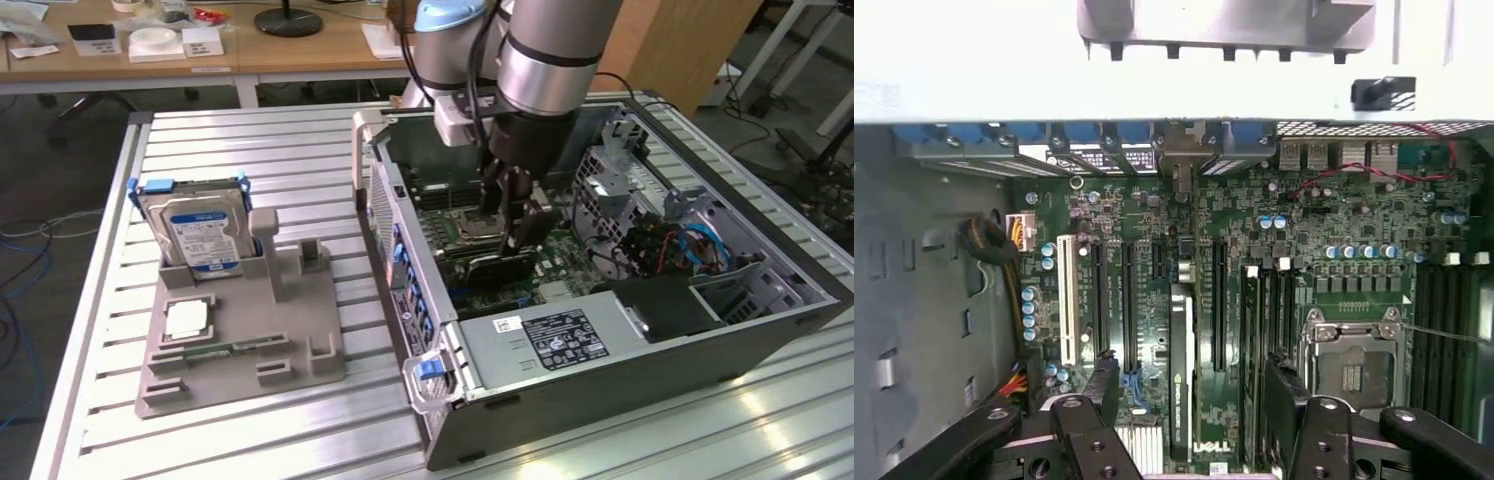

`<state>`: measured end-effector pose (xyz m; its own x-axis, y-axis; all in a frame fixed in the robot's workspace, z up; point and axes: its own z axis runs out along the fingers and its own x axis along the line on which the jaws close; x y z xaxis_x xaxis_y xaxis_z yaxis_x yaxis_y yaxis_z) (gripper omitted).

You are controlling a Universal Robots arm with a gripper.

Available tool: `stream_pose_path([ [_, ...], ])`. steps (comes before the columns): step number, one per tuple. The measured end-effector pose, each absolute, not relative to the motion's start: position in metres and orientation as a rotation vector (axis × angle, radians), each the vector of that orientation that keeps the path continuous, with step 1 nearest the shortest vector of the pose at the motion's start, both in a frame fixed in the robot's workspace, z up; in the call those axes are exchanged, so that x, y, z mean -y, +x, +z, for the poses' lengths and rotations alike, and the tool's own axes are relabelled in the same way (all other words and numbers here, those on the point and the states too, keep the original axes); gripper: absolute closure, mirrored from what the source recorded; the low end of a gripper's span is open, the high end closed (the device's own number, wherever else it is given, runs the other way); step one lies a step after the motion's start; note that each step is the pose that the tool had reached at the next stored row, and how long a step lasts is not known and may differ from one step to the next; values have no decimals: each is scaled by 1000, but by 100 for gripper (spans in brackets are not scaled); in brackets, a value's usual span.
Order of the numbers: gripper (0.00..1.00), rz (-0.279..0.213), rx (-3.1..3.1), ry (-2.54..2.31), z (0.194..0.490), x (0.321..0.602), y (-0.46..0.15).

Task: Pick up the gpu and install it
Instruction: 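Insert the gpu into the slot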

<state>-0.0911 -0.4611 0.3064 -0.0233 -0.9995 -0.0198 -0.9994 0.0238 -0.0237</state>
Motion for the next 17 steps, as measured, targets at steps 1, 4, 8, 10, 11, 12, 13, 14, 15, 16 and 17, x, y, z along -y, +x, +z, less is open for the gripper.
stream_pose_path([
  [1,31,-5,-2225,-2174,308,461,-91],
  [4,31,-5,-2225,-2174,313,461,-91],
  [8,31,-5,-2225,-2173,313,461,-91],
  [10,31,-5,-2226,-2174,314,461,-91],
  [11,31,-5,-2226,-2174,314,460,-91],
  [12,31,-5,-2226,-2174,314,459,-91],
  [13,31,-5,-2226,-2174,313,457,-91],
  [14,31,-5,-2226,-2174,313,456,-91],
  [15,31,-5,-2226,-2173,313,455,-91],
  [16,31,-5,-2225,-2174,313,455,-91],
  [17,31,-5,-2225,-2174,313,455,-91],
])
